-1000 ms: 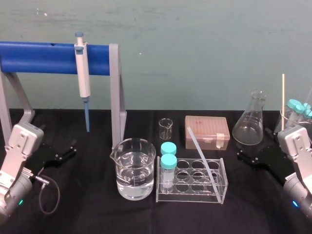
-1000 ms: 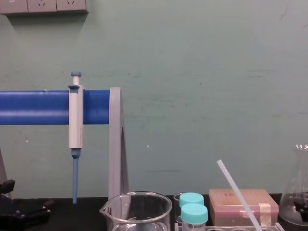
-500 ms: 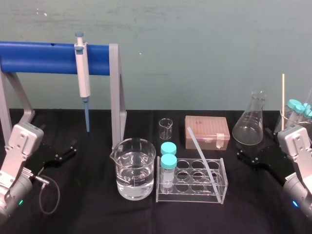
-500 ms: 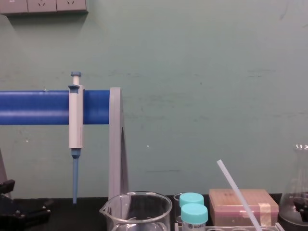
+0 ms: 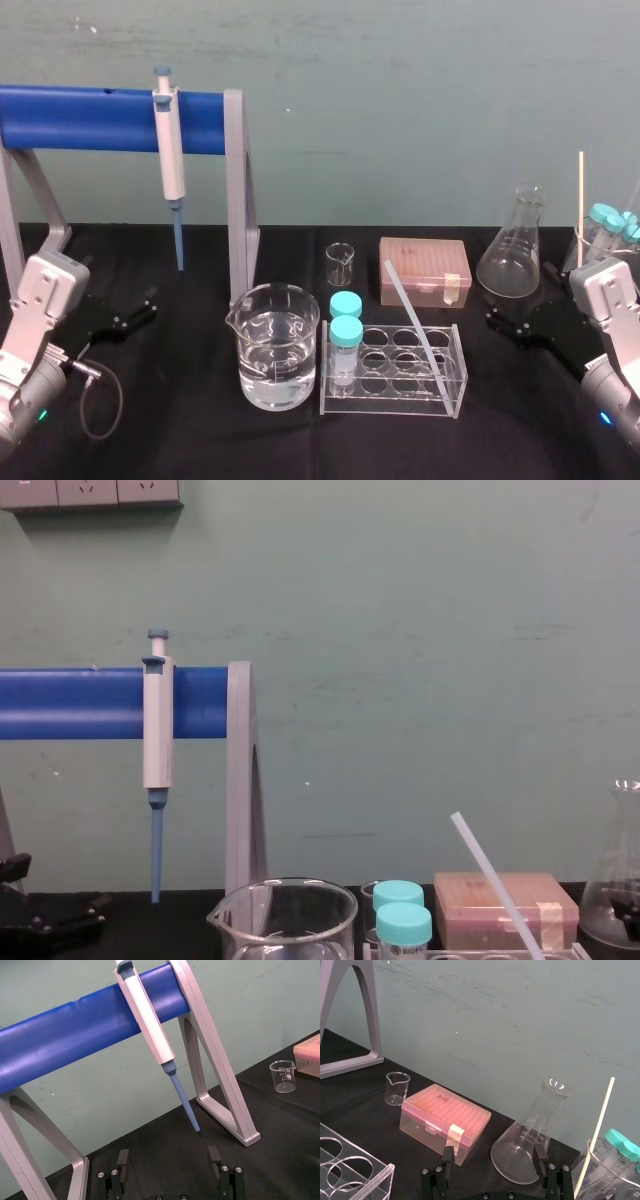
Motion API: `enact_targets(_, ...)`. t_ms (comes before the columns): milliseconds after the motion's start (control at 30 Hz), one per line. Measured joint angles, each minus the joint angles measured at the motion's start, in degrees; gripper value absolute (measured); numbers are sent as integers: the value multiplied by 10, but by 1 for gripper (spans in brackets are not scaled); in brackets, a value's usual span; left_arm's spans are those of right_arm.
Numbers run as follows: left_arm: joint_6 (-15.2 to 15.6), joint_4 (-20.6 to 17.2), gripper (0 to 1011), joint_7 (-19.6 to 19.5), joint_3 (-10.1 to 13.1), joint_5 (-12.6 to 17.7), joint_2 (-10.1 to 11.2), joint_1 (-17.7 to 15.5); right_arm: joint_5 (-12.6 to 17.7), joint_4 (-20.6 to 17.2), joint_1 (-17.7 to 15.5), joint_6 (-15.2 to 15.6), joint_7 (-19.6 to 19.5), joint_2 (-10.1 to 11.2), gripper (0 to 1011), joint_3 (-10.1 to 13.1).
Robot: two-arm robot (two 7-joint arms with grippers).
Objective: Pick up the stirring rod with one hand, then place it down.
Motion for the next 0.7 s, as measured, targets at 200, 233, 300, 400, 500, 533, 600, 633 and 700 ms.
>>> enact_targets(200,0,0,1000,0,0,0,0,0,0,0,0,0,0,0,1003,0)
enact_targets(233,0,0,1000,0,0,0,0,0,1,0,0,0,1,-1,1003,2)
enact_targets(300,0,0,1000,0,0,0,0,0,11,-3,0,1,10,-3,1003,11)
enact_targets(400,0,0,1000,0,0,0,0,0,29,-12,-2,7,24,-4,1003,23)
enact_targets(500,0,0,1000,0,0,0,0,0,81,-36,-5,26,68,-1,1003,46)
enact_targets(533,0,0,1000,0,0,0,0,0,93,-41,-6,31,79,1,1003,51)
enact_targets(600,0,0,1000,0,0,0,0,0,115,-54,-7,41,100,4,1003,58)
enact_targets(633,0,0,1000,0,0,0,0,0,134,-65,-7,54,122,8,1003,65)
enact_targets(700,0,0,1000,0,0,0,0,0,152,-81,-7,75,148,15,1003,69)
